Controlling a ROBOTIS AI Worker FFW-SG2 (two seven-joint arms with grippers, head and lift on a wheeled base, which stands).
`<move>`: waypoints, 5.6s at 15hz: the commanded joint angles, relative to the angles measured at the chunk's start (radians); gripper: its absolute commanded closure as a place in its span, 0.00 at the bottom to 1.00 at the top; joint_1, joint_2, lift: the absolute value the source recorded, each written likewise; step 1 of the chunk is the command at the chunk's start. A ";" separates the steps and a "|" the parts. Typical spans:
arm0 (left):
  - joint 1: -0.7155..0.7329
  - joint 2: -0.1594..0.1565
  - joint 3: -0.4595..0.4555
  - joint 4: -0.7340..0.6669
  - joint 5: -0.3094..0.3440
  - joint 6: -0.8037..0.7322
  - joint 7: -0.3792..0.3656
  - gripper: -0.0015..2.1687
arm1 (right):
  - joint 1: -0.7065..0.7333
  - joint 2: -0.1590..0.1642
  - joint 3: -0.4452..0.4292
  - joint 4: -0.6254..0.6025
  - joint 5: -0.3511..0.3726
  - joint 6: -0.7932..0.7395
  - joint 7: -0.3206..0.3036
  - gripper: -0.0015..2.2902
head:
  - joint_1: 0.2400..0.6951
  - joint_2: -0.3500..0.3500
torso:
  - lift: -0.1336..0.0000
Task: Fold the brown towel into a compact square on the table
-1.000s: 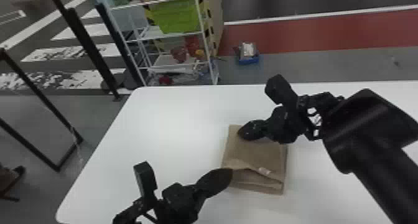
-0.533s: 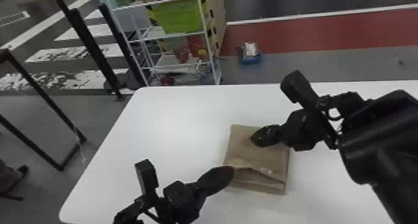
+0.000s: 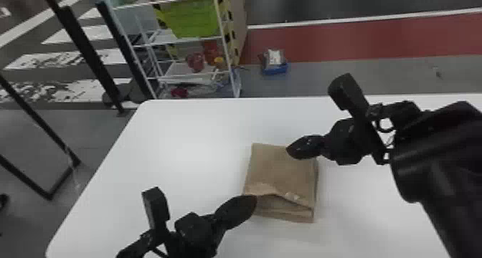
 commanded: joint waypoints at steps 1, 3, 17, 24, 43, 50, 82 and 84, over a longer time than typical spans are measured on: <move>0.008 -0.001 0.000 -0.008 -0.001 0.000 0.000 0.89 | -0.009 0.005 -0.015 0.038 0.002 -0.023 -0.001 0.88 | 1.00 0.83 | 0.07; 0.011 -0.002 -0.002 -0.015 -0.007 0.000 0.000 0.89 | -0.017 0.005 -0.016 0.062 0.008 -0.026 -0.001 0.88 | 1.00 0.82 | 0.07; 0.034 -0.001 0.005 -0.036 -0.007 0.000 -0.005 0.89 | -0.058 0.005 -0.075 0.282 0.040 -0.194 -0.034 0.88 | 1.00 0.77 | 0.07; 0.040 -0.001 0.003 -0.067 -0.007 0.006 0.000 0.89 | -0.072 0.005 -0.114 0.349 0.025 -0.332 -0.012 0.88 | 1.00 0.74 | 0.07; -0.037 -0.010 0.092 -0.150 0.079 -0.040 0.183 0.15 | 0.262 0.005 -0.292 -0.361 -0.136 -0.155 -0.169 0.02 | 1.00 0.79 | 0.07; -0.093 -0.034 0.011 -0.140 -0.030 -0.061 0.399 0.05 | 0.465 0.005 -0.463 -0.544 -0.319 -0.256 -0.391 0.03 | 1.00 0.66 | 0.07; -0.023 -0.034 -0.126 -0.071 -0.136 -0.423 0.624 0.05 | 0.813 0.005 -0.526 -0.677 -0.529 -0.507 -0.630 0.03 | 1.00 0.49 | 0.07; -0.024 -0.034 -0.126 -0.070 -0.133 -0.423 0.624 0.05 | 0.811 0.005 -0.532 -0.676 -0.534 -0.507 -0.626 0.03 | 1.00 0.49 | 0.07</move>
